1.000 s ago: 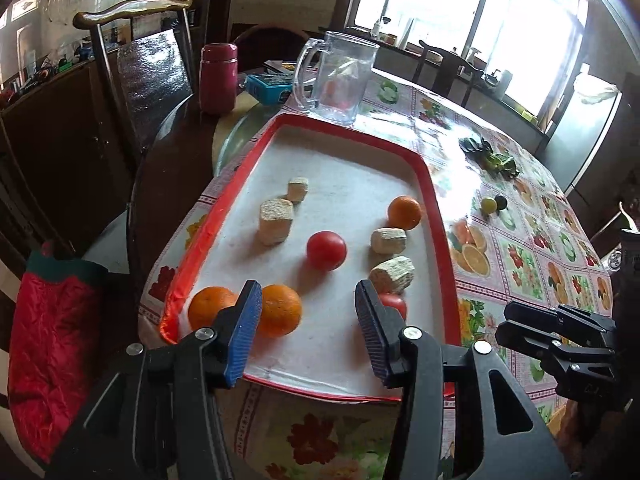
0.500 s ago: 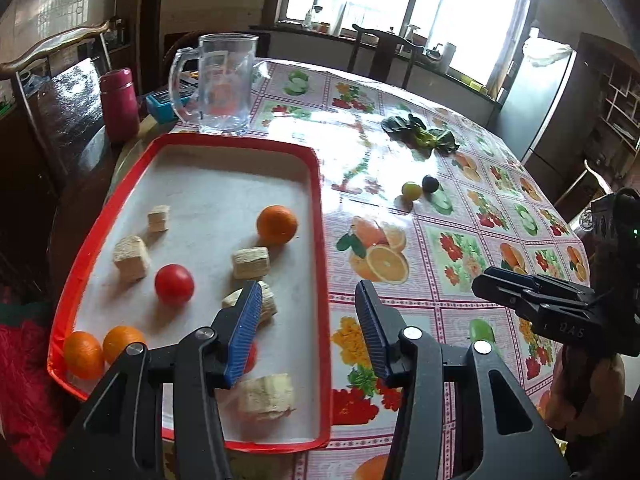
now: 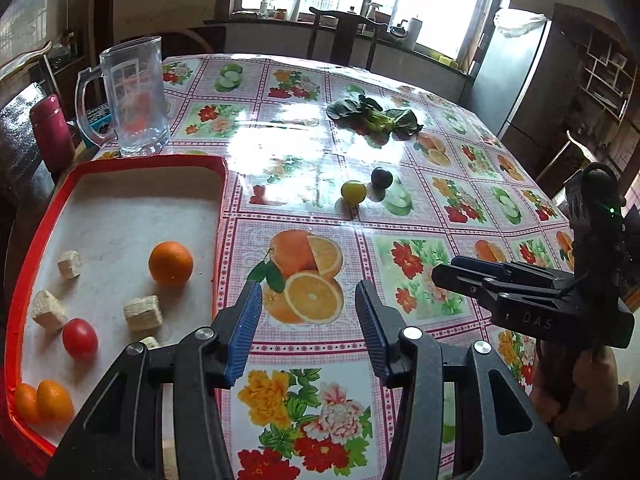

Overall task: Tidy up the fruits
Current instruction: 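Move both open tools toward the lime and dark plum on the table, then grasp the lime with the left tool while the right tool grasps the dark plum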

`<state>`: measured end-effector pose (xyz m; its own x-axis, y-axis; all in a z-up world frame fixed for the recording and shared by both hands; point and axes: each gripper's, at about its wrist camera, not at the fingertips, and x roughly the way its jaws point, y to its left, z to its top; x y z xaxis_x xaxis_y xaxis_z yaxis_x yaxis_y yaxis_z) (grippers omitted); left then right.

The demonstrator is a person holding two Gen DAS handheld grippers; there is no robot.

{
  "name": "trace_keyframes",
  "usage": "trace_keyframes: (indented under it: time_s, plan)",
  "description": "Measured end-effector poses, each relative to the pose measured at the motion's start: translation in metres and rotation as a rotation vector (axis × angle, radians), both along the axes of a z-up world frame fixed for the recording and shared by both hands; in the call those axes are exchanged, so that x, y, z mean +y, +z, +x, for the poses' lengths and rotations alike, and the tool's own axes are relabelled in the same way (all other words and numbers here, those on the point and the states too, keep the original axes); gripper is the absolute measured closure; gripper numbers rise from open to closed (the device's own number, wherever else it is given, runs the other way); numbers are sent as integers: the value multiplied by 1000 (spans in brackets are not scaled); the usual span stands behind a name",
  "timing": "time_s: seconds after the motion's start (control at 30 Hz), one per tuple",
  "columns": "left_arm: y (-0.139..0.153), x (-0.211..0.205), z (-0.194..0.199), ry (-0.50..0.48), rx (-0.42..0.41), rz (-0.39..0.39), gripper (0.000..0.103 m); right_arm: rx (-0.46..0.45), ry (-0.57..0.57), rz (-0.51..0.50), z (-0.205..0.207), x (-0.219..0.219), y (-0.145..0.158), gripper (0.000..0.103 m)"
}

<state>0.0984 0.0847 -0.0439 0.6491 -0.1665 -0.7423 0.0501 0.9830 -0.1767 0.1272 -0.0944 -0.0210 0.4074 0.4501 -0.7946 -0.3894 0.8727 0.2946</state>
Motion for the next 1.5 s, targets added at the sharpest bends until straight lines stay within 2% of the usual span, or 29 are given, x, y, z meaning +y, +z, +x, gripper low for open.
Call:
trace_keyframes:
  time_s: [0.27,0.93,1.2,1.27,1.3,1.4,1.5]
  plan:
    - [-8,-10,27,-26,27,-11,56,5,-13,-17,23,-4,-7,59]
    - [-36,-35,108,-61,85,-12,56,-5,-23,-77,117,13,-22,60]
    - [-46,-40,125,-66,98,-13,56,-10,-5,-66,138,18,-29,62]
    - [-46,-44,129,-70,98,-6,56,-5,9,-48,137,17,-28,77]
    - [-46,-46,131,-74,98,-9,56,-2,16,-32,136,16,-27,81]
    - [-47,-52,138,-82,91,8,56,-29,-1,-47,131,9,-22,81]
    - [-47,-60,144,-96,80,38,56,-17,-23,-36,130,-3,-23,81]
